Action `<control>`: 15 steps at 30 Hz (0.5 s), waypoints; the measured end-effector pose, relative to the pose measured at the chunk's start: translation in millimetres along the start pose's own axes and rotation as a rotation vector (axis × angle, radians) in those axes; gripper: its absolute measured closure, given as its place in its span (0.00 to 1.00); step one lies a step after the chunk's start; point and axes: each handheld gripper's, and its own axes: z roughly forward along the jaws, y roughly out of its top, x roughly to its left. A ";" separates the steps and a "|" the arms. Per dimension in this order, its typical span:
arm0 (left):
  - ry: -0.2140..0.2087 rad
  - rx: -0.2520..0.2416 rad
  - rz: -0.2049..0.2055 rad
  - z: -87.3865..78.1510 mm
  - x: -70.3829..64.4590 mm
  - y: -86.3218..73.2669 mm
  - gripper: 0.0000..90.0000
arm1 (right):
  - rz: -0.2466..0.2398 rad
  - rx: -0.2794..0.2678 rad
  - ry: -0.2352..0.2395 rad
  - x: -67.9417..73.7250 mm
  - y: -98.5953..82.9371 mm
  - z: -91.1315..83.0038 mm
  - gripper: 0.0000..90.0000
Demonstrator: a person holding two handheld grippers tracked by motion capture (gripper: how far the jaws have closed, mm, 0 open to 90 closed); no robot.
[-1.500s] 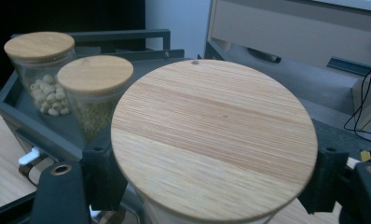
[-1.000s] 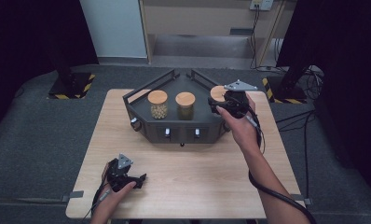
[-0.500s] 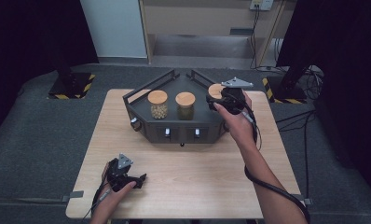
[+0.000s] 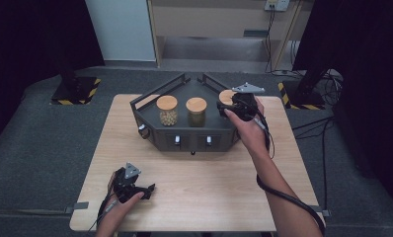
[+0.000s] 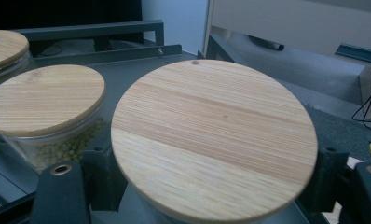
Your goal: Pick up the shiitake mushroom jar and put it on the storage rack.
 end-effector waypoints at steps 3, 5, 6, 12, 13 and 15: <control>0.000 0.000 0.000 0.0 0.0 0.0 0.00 | 0.002 0.002 0.001 -0.1 -0.7 2.0 0.28; 0.000 0.000 0.000 0.0 0.0 0.0 0.00 | 0.006 0.003 0.003 0.1 -0.9 3.0 0.28; 0.000 0.000 0.000 0.0 0.0 0.0 0.00 | 0.004 0.004 0.004 0.4 -0.7 3.6 0.28; 0.000 0.000 0.000 0.0 0.0 0.0 0.00 | -0.002 0.004 0.007 2.8 0.2 5.2 0.28; 0.000 0.000 0.000 0.0 0.0 0.0 0.00 | -0.001 0.004 0.009 3.0 0.2 5.4 0.28; 0.000 0.000 0.000 0.0 0.0 0.0 0.00 | -0.002 0.004 0.010 3.5 0.0 5.8 0.28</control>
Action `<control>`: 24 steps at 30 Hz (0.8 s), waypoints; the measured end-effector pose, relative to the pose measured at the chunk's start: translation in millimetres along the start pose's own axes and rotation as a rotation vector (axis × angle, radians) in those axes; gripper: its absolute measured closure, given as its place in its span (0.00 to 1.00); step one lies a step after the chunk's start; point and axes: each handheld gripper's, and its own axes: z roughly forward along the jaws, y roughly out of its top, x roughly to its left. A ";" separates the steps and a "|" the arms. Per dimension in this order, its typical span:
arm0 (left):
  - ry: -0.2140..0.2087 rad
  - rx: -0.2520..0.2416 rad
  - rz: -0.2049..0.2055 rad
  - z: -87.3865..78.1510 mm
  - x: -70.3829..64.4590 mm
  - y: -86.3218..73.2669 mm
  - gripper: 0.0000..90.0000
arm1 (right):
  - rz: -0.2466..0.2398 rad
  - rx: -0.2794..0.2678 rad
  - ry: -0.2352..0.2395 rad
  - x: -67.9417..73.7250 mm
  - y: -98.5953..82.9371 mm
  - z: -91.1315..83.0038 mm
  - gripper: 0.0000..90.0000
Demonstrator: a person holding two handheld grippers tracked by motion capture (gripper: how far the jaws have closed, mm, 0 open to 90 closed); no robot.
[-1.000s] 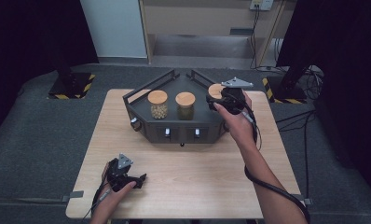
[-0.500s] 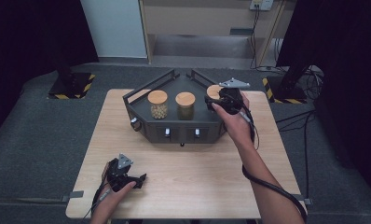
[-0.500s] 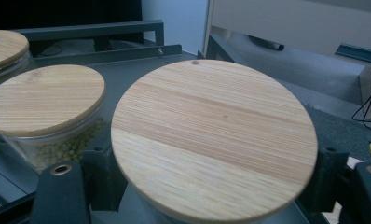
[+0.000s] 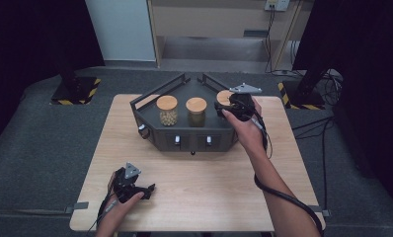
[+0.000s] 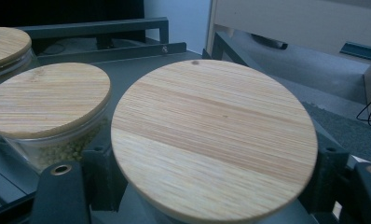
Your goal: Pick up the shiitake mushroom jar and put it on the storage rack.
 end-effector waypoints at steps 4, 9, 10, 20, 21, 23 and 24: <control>0.000 0.000 0.000 0.0 0.0 0.1 0.00 | 0.003 0.003 0.001 0.1 -0.8 1.4 0.28; 0.000 0.000 0.000 0.0 0.0 0.0 0.00 | 0.004 0.007 0.004 0.5 -1.8 3.4 0.28; 0.000 0.000 0.000 0.0 0.1 0.1 0.00 | 0.005 0.007 0.005 0.6 -1.9 3.7 0.28; 0.000 0.000 0.000 0.0 0.1 0.1 0.00 | 0.008 0.011 0.008 1.5 -2.8 6.3 0.28; 0.000 0.000 0.000 0.0 0.1 0.0 0.00 | 0.007 0.011 0.008 1.4 -3.1 6.5 0.28; 0.000 0.000 0.000 0.0 0.1 0.0 0.00 | 0.007 0.012 0.009 1.5 -3.5 7.2 0.28; 0.000 0.000 0.000 0.0 0.1 0.1 0.00 | 0.008 0.013 0.009 1.5 -3.7 7.5 0.28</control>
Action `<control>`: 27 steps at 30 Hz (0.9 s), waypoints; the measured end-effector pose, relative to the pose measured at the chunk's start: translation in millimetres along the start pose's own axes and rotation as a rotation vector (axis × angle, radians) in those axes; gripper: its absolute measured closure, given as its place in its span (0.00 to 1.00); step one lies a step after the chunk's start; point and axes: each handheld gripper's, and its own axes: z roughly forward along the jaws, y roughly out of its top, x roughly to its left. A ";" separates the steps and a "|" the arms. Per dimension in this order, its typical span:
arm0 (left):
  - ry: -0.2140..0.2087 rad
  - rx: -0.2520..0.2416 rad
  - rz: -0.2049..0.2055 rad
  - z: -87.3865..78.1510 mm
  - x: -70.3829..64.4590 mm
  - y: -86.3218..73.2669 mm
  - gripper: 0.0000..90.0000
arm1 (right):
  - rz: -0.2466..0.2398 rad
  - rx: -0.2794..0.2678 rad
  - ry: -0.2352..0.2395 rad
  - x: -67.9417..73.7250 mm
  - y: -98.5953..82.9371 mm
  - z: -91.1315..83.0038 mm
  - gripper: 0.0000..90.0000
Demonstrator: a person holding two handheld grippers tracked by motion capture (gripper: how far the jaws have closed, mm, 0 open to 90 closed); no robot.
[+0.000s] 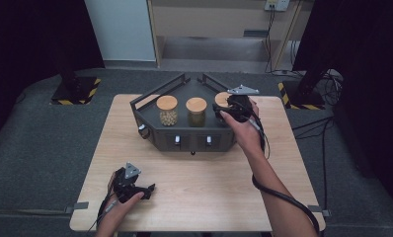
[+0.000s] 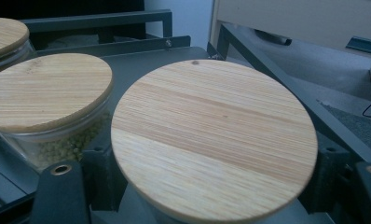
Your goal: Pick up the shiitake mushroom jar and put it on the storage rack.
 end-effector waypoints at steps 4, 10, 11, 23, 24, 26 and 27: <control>0.000 0.000 0.000 0.0 0.0 0.0 0.00 | 0.003 0.002 0.001 -0.1 -1.2 1.0 0.28; 0.000 0.000 0.000 0.0 0.0 0.0 0.00 | 0.011 0.005 0.003 -1.9 -2.7 2.4 0.28; 0.000 0.000 0.000 0.0 0.0 0.0 0.00 | 0.013 0.005 0.003 -1.9 -2.9 2.6 0.28; 0.000 0.000 0.000 0.0 0.0 0.0 0.00 | 0.026 0.009 0.009 -3.7 -6.4 5.8 0.28; 0.000 0.000 0.000 0.0 0.0 0.0 0.00 | 0.024 0.008 0.009 -3.5 -6.7 5.9 0.28; 0.000 0.000 0.000 0.0 0.0 0.0 0.00 | 0.023 0.009 0.011 -3.2 -6.8 6.4 0.28; 0.000 0.000 0.000 0.0 0.1 0.0 0.00 | 0.023 0.011 0.012 -2.9 -6.7 6.7 0.28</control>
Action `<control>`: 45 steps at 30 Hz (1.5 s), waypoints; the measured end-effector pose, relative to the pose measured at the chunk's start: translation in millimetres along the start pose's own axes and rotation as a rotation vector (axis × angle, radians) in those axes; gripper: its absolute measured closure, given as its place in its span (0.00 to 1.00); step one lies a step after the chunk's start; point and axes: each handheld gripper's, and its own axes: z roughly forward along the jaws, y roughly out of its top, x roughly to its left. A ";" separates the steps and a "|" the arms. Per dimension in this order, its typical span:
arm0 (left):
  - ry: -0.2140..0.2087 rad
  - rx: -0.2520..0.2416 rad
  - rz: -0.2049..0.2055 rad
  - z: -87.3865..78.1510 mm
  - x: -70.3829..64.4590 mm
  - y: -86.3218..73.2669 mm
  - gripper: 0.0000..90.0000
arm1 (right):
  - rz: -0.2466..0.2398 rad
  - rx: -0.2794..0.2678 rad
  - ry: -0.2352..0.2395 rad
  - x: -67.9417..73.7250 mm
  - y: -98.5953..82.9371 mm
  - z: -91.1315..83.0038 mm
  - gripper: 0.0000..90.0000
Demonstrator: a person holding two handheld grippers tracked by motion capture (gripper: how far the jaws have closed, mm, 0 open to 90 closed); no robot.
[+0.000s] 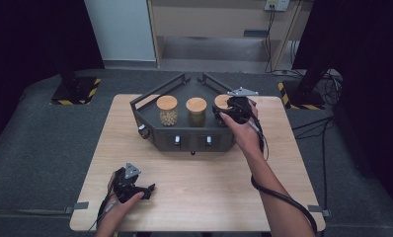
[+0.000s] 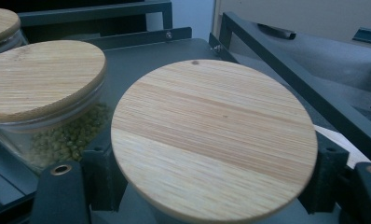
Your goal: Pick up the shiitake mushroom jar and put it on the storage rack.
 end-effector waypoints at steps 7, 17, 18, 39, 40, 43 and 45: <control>0.000 0.000 0.000 0.0 -0.1 0.0 0.00 | -0.002 0.006 0.002 0.8 0.2 2.7 0.28; 0.000 0.000 0.000 0.0 0.0 0.0 0.00 | 0.004 0.011 0.003 0.4 -1.6 4.6 0.28; 0.000 0.000 0.000 0.0 0.0 0.0 0.00 | 0.005 0.009 0.003 -0.1 -2.0 4.7 0.28; 0.000 0.000 0.000 0.0 0.0 0.0 0.00 | 0.024 -0.004 0.014 -3.8 -6.3 6.4 0.28; 0.000 0.000 0.000 0.0 0.0 0.0 0.00 | 0.023 -0.006 0.013 -3.6 -6.8 6.5 0.28; 0.000 0.000 0.000 0.0 0.0 0.0 0.00 | 0.025 -0.008 0.016 -4.3 -7.4 6.7 0.28; 0.000 0.000 0.000 0.0 0.0 0.0 0.00 | 0.027 -0.010 0.018 -4.9 -8.0 6.7 0.28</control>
